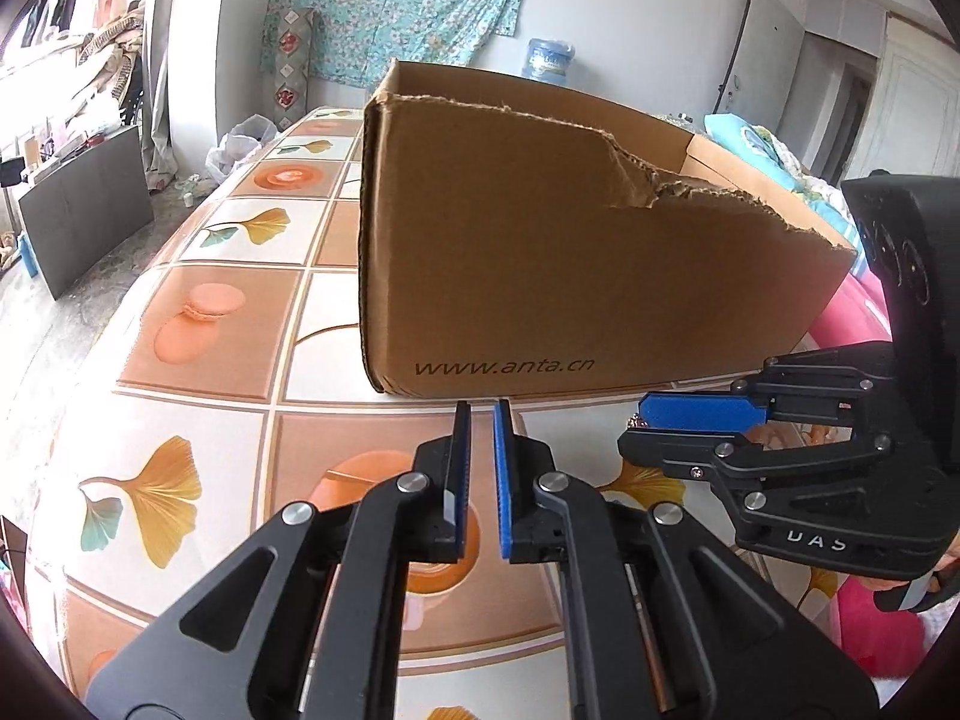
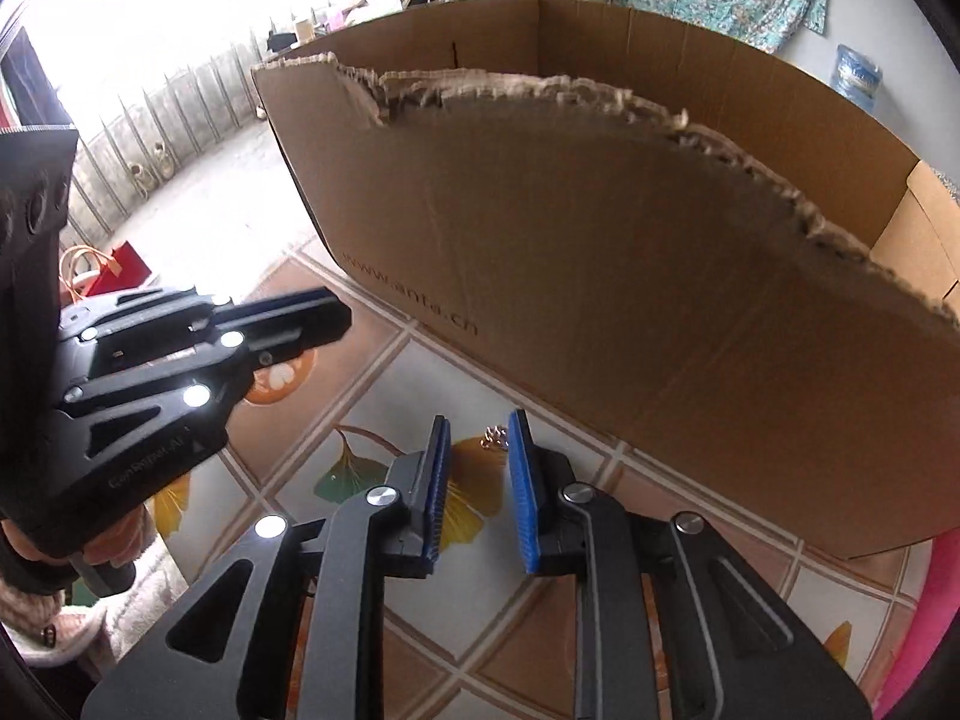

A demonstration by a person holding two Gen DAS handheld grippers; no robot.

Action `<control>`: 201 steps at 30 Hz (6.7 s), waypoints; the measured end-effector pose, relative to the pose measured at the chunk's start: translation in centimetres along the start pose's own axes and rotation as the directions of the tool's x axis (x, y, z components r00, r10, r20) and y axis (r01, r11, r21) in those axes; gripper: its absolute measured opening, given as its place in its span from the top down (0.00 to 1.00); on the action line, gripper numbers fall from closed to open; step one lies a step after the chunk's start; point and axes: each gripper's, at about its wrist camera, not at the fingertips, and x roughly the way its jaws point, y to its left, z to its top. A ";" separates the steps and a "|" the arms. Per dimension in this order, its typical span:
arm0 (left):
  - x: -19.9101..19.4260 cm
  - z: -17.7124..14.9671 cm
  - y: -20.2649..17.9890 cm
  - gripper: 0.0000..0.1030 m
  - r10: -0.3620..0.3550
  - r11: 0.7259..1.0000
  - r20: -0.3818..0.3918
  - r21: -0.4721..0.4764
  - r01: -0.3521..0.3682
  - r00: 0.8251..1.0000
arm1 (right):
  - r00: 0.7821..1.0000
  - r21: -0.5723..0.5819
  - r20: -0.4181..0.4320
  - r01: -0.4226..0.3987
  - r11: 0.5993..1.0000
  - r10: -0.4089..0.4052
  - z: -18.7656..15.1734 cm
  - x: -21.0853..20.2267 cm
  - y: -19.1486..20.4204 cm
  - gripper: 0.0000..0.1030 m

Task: Organize jewelry

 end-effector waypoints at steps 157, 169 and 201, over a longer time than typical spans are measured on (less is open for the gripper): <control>13.6 15.7 -11.4 0.60 -0.395 0.903 -0.531 -0.071 0.425 0.750 | 0.954 0.449 0.277 -0.236 0.862 0.116 7.9 -12.5 -21.5 0.98; 4.3 17.5 -3.8 0.49 -0.371 0.929 -0.241 -0.092 0.359 0.897 | 0.969 0.412 0.100 -0.246 0.878 0.224 11.7 -7.0 -19.4 0.98; -0.1 8.4 5.7 0.23 -0.275 0.918 -0.138 -0.333 0.217 0.952 | 0.994 0.702 0.106 -0.104 0.705 0.041 -0.4 -10.4 -22.0 0.69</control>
